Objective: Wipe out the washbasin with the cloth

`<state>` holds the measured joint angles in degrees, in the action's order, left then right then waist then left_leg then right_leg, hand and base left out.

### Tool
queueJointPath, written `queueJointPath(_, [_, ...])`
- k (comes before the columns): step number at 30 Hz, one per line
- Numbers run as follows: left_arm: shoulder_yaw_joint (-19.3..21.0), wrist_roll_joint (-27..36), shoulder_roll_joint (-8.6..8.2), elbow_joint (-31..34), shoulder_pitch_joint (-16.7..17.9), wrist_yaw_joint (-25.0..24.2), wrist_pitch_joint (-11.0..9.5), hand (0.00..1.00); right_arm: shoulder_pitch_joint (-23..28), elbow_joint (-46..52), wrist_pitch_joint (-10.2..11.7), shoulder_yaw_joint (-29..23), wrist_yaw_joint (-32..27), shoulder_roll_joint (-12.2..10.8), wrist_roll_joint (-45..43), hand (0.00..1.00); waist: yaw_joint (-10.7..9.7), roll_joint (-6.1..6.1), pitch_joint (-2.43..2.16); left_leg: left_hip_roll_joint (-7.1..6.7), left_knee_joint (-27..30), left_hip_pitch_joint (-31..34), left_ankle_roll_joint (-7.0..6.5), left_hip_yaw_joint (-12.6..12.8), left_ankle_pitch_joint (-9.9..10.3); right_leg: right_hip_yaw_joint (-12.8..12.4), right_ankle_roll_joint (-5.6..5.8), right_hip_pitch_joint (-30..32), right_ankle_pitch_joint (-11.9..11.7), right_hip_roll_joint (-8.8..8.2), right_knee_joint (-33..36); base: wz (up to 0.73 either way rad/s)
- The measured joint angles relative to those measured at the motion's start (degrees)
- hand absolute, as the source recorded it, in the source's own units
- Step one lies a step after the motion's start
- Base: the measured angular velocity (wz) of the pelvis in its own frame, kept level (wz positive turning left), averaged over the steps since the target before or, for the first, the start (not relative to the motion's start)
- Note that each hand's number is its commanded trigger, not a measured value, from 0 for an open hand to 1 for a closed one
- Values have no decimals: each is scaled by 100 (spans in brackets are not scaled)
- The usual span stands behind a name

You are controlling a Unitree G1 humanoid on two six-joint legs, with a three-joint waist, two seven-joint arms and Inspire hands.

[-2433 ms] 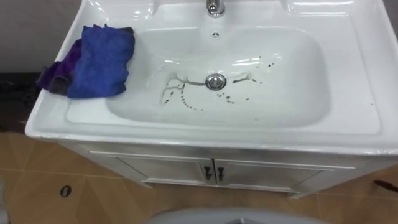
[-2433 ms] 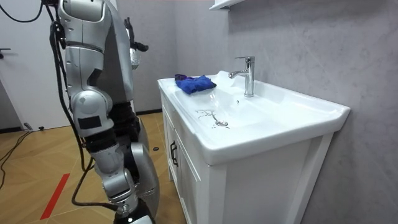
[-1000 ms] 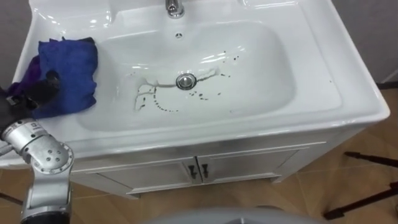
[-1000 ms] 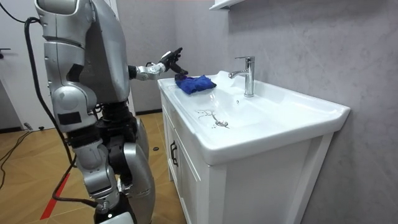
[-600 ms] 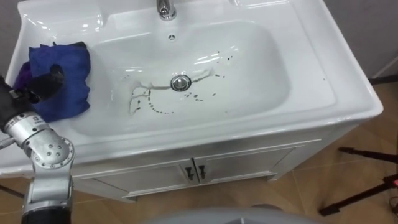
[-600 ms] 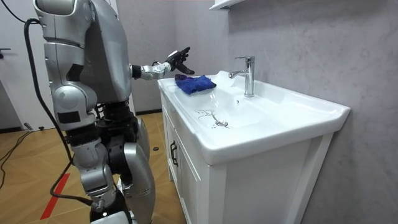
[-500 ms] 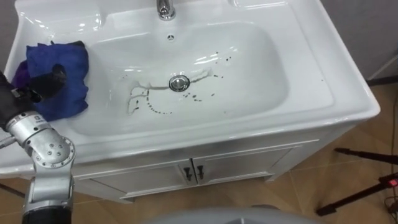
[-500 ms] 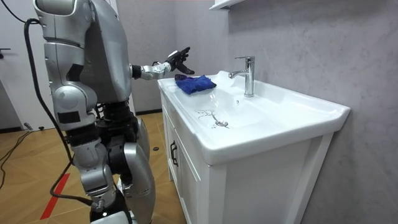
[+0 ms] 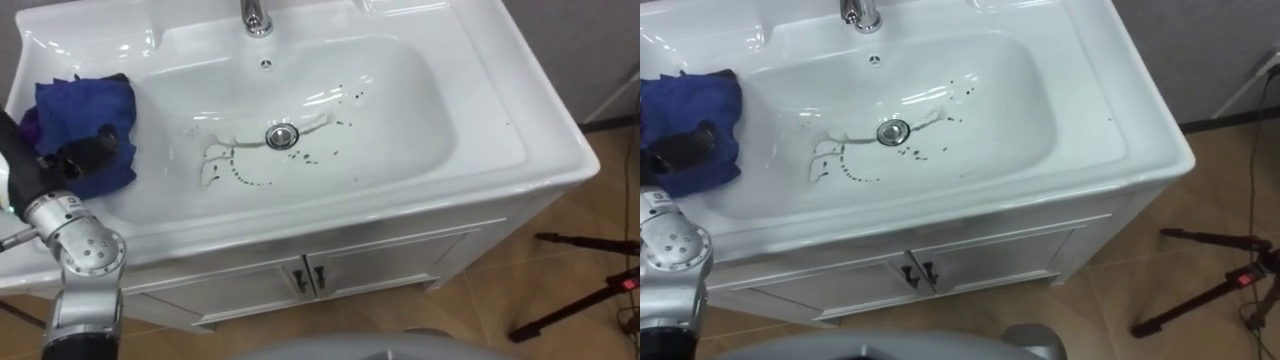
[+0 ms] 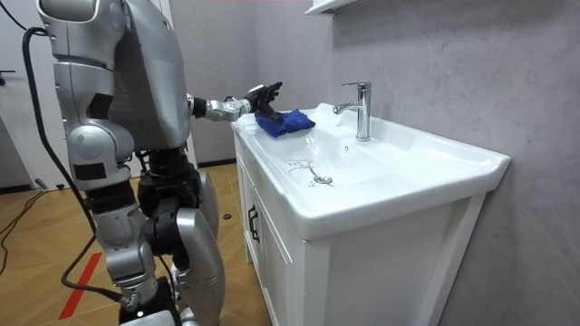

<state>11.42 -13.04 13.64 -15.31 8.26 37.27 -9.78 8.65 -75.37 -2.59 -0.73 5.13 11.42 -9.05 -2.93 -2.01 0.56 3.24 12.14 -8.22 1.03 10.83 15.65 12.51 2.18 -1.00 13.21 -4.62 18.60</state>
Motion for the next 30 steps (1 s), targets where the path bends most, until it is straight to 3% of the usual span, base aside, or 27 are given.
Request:
queueJointPath(17, [-355, 0, -2, -47, -11, -13, 119, 0, -89, 44, -8, 191, -37, 0, 14, 0, -15, 32, -22, 8, -40, 70, 12, 0, -3, 7, -5, 77, -4, 15, -12, 0])
queueJointPath(30, [-498, 1, -113, -180, -12, -194, 245, 0, -67, -4, -131, 400, -26, -25, 89, 0, -13, 56, -21, 8, -34, 69, 12, 2, -3, 8, -7, 71, -5, 15, -18, 0])
